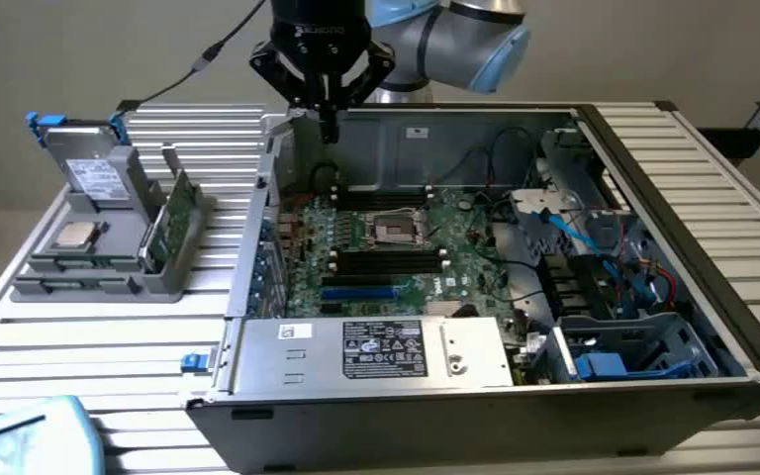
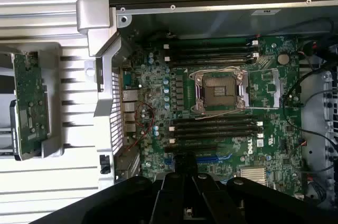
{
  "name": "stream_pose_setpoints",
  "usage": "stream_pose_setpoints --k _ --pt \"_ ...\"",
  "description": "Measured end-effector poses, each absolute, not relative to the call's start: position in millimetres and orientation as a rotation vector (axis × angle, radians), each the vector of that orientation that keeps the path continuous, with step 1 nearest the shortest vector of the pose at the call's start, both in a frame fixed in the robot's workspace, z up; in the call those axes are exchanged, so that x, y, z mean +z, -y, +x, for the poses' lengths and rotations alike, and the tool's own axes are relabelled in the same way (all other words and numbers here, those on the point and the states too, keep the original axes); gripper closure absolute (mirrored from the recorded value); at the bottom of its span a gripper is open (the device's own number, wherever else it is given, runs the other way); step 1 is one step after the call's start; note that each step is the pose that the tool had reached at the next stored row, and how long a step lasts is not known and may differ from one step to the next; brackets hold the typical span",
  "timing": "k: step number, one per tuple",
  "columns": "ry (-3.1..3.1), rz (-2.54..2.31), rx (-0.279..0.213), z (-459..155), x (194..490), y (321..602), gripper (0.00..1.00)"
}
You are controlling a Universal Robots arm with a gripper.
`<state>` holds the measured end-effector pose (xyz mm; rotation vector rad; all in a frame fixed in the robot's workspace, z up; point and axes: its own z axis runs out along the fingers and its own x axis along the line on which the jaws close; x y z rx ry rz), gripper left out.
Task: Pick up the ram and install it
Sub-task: 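Reach for the ram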
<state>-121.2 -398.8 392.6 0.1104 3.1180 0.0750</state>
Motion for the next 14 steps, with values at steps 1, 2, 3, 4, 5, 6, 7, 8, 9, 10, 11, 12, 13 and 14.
stream_pose_setpoints --k 1,2,3,4,5,6,7,8,9,10,11,12,13,14 --pt "-3.118 0.11 0.075 -121.2 392.6 398.8 0.89" --pt "-3.118 0.11 0.075 -121.2 392.6 398.8 0.89" --pt "-3.118 0.11 0.075 -121.2 392.6 398.8 0.89" --pt "-3.118 0.11 0.075 -121.2 392.6 398.8 0.89" --pt "-3.118 0.11 0.075 -121.2 392.6 398.8 0.89" --pt "-3.118 0.11 0.075 -121.2 392.6 398.8 0.89" --pt "-3.118 0.11 0.075 -121.2 392.6 398.8 0.89" --pt "-3.118 0.11 0.075 -121.2 392.6 398.8 0.89" --pt "-3.118 0.11 0.075 -121.2 392.6 398.8 0.89" --pt "-3.118 0.11 0.075 -121.2 392.6 398.8 0.89" --pt "-3.118 0.11 0.075 -121.4 392.6 398.8 0.89" --pt "-3.118 0.11 0.075 -121.7 392.6 398.8 0.89" --pt "-3.118 0.111 0.075 -123.2 392.7 398.8 0.89" --pt "-3.118 0.11 0.075 -125.7 392.7 398.8 0.89"
